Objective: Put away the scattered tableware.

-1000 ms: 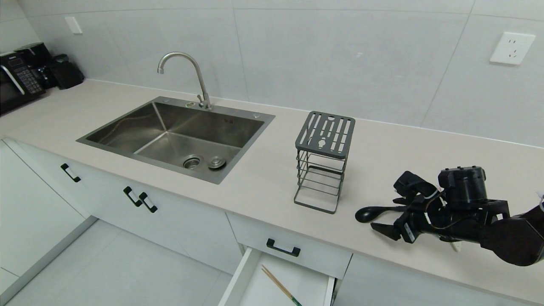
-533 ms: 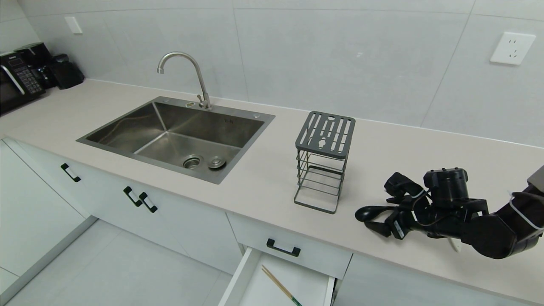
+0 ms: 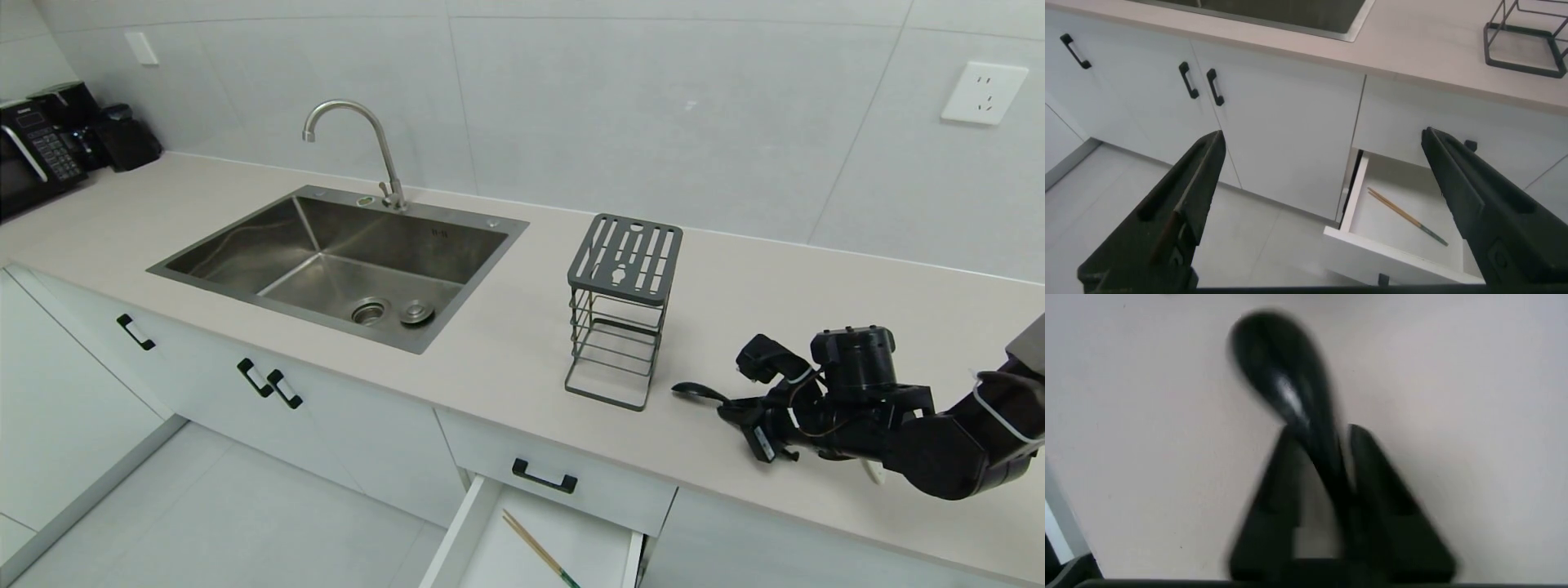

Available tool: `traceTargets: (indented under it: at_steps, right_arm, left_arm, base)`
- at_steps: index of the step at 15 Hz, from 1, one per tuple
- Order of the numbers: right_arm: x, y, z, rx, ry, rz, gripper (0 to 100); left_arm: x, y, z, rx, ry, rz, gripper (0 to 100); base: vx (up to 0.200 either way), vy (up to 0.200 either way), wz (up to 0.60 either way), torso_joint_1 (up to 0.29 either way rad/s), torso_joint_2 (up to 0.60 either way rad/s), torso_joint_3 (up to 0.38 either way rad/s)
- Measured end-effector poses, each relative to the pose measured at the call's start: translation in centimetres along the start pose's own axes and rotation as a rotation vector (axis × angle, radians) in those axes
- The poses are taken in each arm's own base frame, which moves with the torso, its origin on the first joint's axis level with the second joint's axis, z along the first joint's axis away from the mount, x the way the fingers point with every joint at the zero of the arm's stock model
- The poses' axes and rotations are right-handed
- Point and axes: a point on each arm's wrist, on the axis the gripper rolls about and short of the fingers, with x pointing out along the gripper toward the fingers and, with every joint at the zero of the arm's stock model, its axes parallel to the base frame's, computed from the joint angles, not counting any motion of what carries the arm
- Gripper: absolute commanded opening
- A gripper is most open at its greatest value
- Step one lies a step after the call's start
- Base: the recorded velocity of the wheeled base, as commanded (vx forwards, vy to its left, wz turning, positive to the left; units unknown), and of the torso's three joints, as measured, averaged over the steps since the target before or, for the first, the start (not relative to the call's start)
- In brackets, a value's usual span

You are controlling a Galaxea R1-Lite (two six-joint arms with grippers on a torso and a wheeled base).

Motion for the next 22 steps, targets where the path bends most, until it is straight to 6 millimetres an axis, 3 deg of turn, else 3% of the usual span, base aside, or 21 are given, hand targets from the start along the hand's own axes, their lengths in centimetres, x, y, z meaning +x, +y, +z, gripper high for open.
traceTargets:
  at_steps: [5,8,15,19,22]
  right_arm:
    - [-1.1,0.8,-0.2,-0.006,0.005,-0.003,0]
    - [-3.1,2.0,0.1,-0.021,-0.003,0.008,0]
    - [-9.0,8.2,0.1,-0.117,-0.023,0.111,0]
    - [-11.3,9.8,-0.2,-0.148,-0.030,0.155,0]
    - [-11.8,10.7,0.6,-0.169,-0.073,0.186,0]
  left_arm:
    - [0.0,0.0,0.0,0.000,0.000,-0.001,100]
    - [0.0,0.0,0.0,0.000,0.000,0.000,100]
    - [0.0,0.0,0.0,0.000,0.000,0.000,100]
    - [0.0,0.0,0.0,0.001,0.000,0.000,100]
    - [0.0,0.0,0.0,0.001,0.000,0.000,100]
  base:
    - [0.000,0.000,0.00,0.000,0.00,0.000]
    - [0.000,0.000,0.00,0.000,0.00,0.000]
    - [0.000,0.000,0.00,0.000,0.00,0.000]
    - [0.000,0.000,0.00,0.000,0.00,0.000]
    - [0.000,0.000,0.00,0.000,0.00,0.000]
